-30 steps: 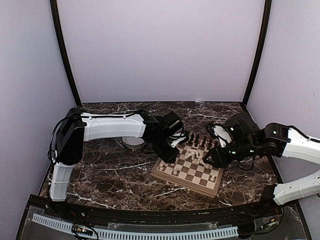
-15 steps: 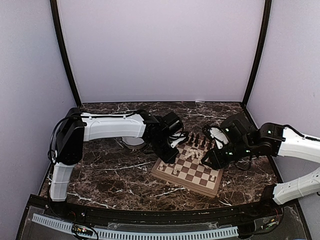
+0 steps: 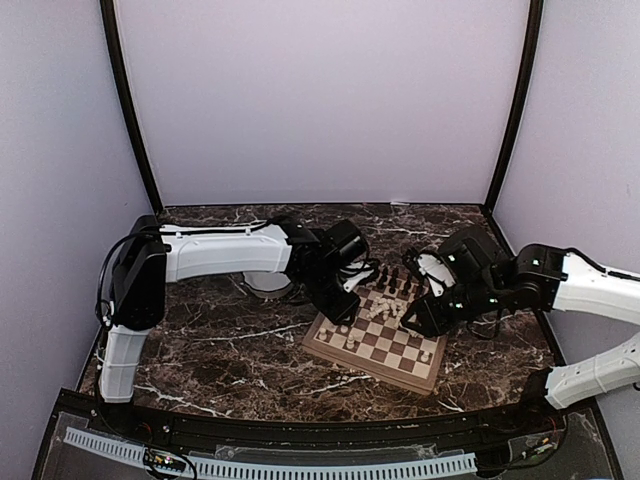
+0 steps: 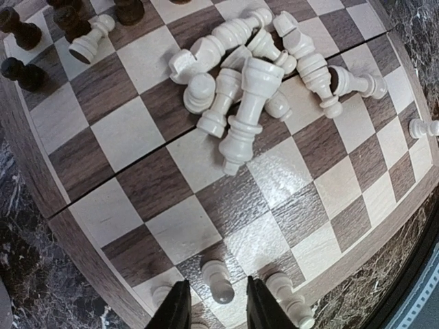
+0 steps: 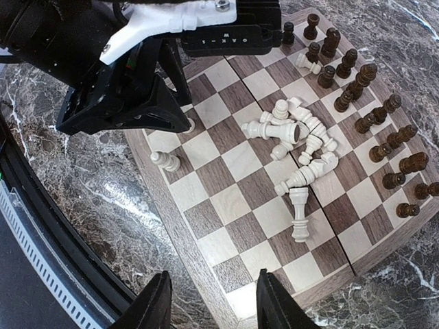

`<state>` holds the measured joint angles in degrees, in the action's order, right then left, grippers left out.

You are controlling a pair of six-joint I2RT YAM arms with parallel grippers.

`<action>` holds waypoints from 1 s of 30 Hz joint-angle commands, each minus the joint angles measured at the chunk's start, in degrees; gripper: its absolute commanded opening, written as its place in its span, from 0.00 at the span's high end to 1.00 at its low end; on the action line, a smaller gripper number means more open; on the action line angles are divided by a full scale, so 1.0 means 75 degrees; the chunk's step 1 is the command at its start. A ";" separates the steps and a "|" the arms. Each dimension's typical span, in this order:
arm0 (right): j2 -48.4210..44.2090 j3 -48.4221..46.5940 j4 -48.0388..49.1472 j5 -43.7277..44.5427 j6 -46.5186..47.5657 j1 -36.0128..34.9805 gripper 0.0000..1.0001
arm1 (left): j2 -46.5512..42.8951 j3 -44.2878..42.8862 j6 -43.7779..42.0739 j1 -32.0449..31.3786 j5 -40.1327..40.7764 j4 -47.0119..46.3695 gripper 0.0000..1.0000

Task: Set up the chess pieces on the board
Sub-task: Place the b2 in position, then pick up the pawn from the chessboard.

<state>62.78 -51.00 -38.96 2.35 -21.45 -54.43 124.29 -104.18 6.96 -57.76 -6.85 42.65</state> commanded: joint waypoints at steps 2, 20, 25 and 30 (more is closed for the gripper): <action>-0.0164 -0.0358 -0.0070 0.0076 0.0024 0.0106 0.56 | -0.0638 -0.0504 0.0151 0.0034 0.0394 0.0114 0.67; -0.0923 -0.0313 -0.0965 0.0191 -0.0332 0.0796 0.58 | 0.1245 -0.2195 0.0341 0.0985 -0.1560 -0.1283 0.59; -0.0895 -0.0437 -0.1254 0.0061 -0.0351 0.0813 0.58 | 0.1332 -0.1858 0.0233 0.0970 -0.1258 -0.2051 0.59; -0.0913 -0.0546 -0.1505 -0.0038 -0.0319 0.0821 0.58 | 0.1395 -0.1772 0.0177 0.0973 -0.0773 -0.2289 0.56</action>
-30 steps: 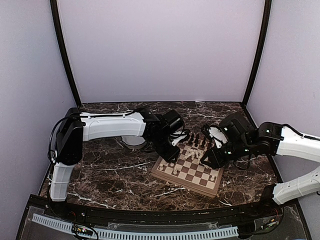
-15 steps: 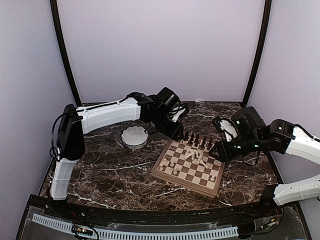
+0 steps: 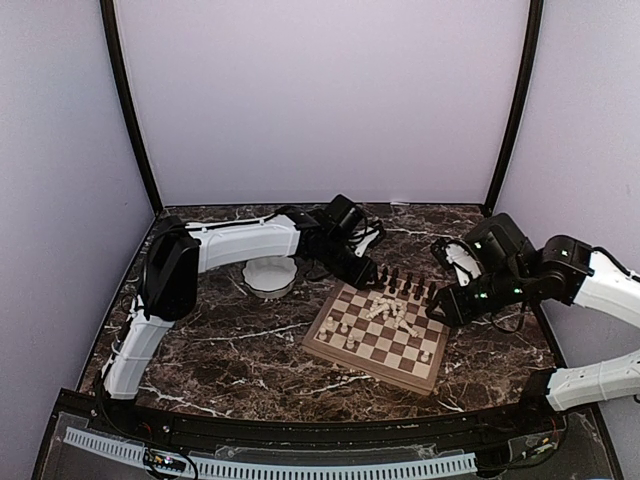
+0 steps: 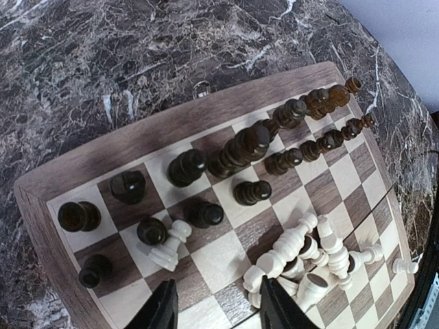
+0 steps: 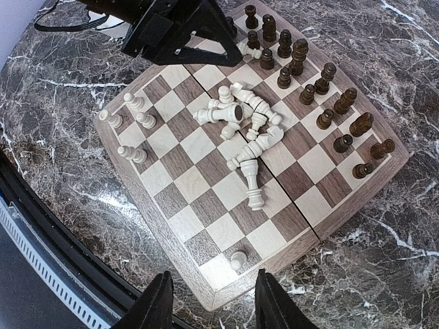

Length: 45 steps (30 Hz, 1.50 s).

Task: Set up the chess pieces on the board
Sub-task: Pick up the pawn from the chessboard.

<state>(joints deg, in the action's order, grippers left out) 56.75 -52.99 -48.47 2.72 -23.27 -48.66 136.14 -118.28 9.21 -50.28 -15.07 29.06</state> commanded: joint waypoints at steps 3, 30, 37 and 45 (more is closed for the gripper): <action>-0.0164 -0.0295 -0.0319 -0.0060 -0.0101 0.0055 0.58 | -0.0148 0.0176 -0.0090 -0.0032 0.0500 -0.0527 0.55; -0.0465 -0.0093 -0.0402 -0.0187 -0.0545 0.0055 0.58 | 0.0266 0.0184 -0.0136 -0.0085 0.0510 -0.0829 0.54; -0.0516 -0.0029 -0.0434 -0.0190 -0.0569 0.0055 0.58 | 0.0396 0.0147 -0.0166 -0.0082 0.0500 -0.0848 0.54; -0.0498 -0.0023 -0.0498 -0.0164 -0.0550 0.0055 0.58 | 0.0498 0.0137 -0.0236 -0.0083 0.0498 -0.0863 0.57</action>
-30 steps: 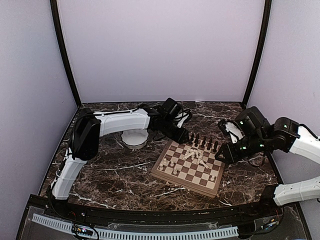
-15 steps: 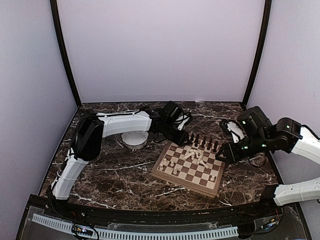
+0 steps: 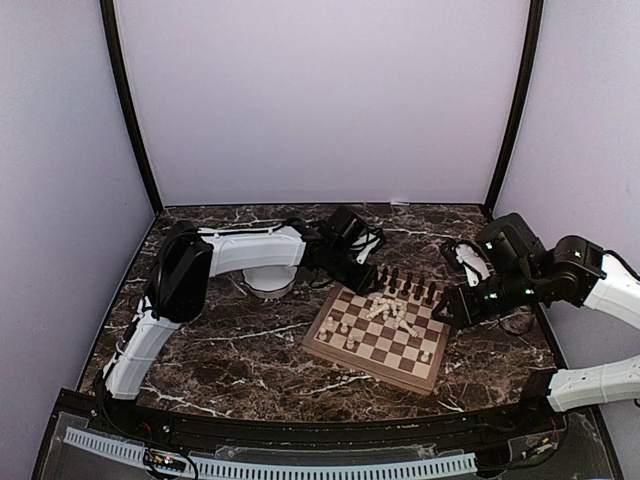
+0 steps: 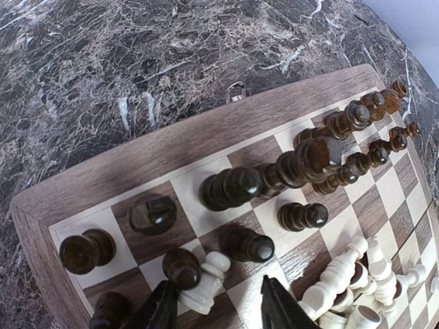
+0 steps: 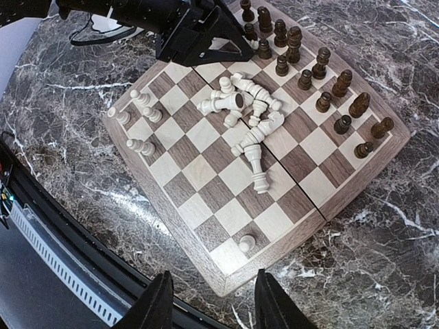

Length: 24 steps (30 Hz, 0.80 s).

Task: Set up the chess pieces on the board
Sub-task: Pick up the pawn from the chessboard.

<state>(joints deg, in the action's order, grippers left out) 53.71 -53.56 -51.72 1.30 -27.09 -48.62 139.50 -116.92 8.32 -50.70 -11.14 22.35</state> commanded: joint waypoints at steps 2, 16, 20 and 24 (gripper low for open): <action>-0.0119 0.0092 -0.0053 0.0021 -0.0067 0.0049 0.58 | 0.0055 -0.0037 -0.0115 -0.0027 -0.0024 0.0032 0.58; -0.0054 0.0262 0.0214 -0.0012 -0.0167 0.0049 0.58 | -0.0027 0.0080 -0.0212 -0.0027 0.0145 0.0246 0.76; -0.0015 0.0274 0.0284 -0.0009 -0.0178 0.0048 0.58 | -0.0131 0.0161 -0.0234 -0.0026 0.0247 0.0291 0.83; 0.0018 0.0269 0.0395 -0.0002 -0.0163 0.0049 0.58 | -0.0337 0.0350 -0.0297 -0.0023 0.0291 0.0444 0.88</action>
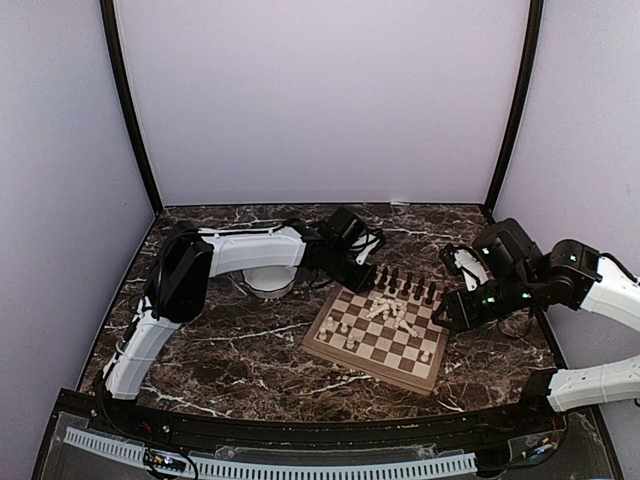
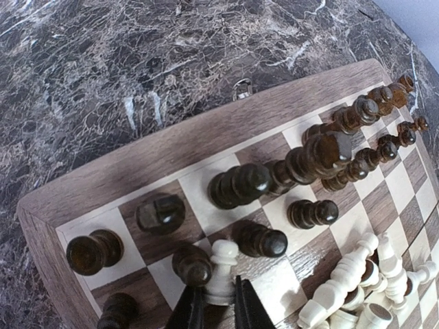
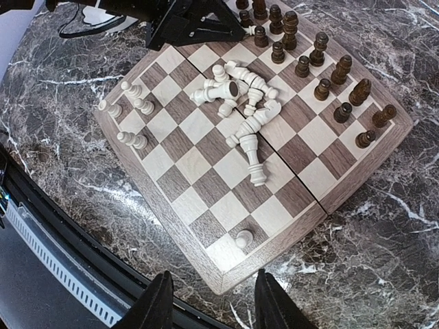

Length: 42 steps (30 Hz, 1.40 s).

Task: Set up the chess pieces on the board
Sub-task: Pick up the pawn from the chessboard, then pass from the left arm to the right

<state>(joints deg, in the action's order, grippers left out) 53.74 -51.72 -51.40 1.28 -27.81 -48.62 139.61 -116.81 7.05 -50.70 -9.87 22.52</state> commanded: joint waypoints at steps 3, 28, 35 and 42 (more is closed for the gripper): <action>0.0073 -0.0021 0.0476 0.0040 -0.0010 0.0049 0.58 | -0.0767 0.0716 -0.0201 -0.0025 0.0035 0.0493 0.91; 0.2259 -0.1687 0.3520 -0.3318 -0.1714 0.1451 0.57 | -0.5420 0.4576 0.0472 -0.0072 -0.2764 -0.1638 0.92; 0.2816 -0.1567 0.4350 -0.4838 -0.2192 0.1655 0.57 | -0.5473 0.4612 0.0507 -0.0095 -0.2993 -0.1935 0.92; 0.3160 -0.1501 0.4376 -0.5295 -0.2306 0.1666 0.57 | -0.5433 0.4536 0.0532 -0.0096 -0.3007 -0.2074 0.92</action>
<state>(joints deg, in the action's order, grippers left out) 77.12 -63.77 -22.11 -33.69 -43.57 -36.36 100.68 -82.54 10.76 -51.18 -31.09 9.19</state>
